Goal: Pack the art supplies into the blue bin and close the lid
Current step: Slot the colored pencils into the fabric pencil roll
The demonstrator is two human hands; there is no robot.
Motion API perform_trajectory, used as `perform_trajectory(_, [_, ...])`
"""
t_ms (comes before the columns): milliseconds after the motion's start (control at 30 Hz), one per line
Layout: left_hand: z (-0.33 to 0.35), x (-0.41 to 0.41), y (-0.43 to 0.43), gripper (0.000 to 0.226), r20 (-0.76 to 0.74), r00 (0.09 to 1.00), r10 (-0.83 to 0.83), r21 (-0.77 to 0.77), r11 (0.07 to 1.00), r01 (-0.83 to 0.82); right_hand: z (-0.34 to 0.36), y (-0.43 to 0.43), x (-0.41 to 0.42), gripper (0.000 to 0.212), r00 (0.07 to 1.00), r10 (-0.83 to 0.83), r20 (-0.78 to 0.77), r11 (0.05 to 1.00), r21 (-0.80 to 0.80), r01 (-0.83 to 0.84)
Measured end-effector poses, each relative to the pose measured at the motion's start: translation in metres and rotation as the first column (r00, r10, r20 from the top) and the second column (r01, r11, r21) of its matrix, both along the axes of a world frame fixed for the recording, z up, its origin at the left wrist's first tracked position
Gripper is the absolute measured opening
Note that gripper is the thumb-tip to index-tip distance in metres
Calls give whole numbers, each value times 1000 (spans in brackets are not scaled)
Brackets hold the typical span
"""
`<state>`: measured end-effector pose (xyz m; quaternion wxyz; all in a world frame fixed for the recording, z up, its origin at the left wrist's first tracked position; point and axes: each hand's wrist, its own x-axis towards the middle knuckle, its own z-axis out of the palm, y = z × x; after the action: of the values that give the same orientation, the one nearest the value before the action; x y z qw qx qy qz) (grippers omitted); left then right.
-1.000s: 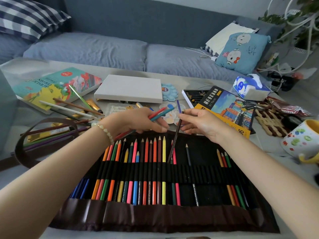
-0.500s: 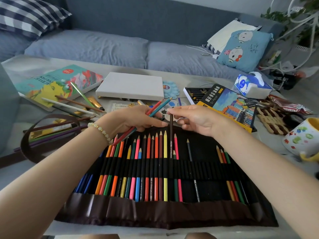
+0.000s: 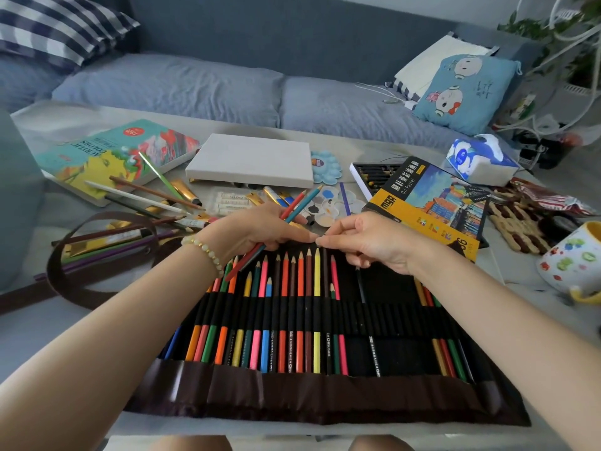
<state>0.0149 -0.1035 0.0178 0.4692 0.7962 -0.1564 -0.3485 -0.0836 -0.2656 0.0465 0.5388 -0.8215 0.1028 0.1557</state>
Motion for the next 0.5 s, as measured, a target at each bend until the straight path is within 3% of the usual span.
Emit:
perform_trajectory(133, [3,2,3,35,21,1000,-16,4,1000,16,-3,2,1,14,997,-17,80,999,30,15])
perform_trajectory(333, [1,1,4,33,9,1000,-1,0,1000,1,-2,-1,-5,15,981,183,-60,981,-47,-186])
perform_trajectory(500, [1,-4,4,31,41,999,-14,57,998,12,-3,-1,-6,23,987,156,-37,982,-101,-159])
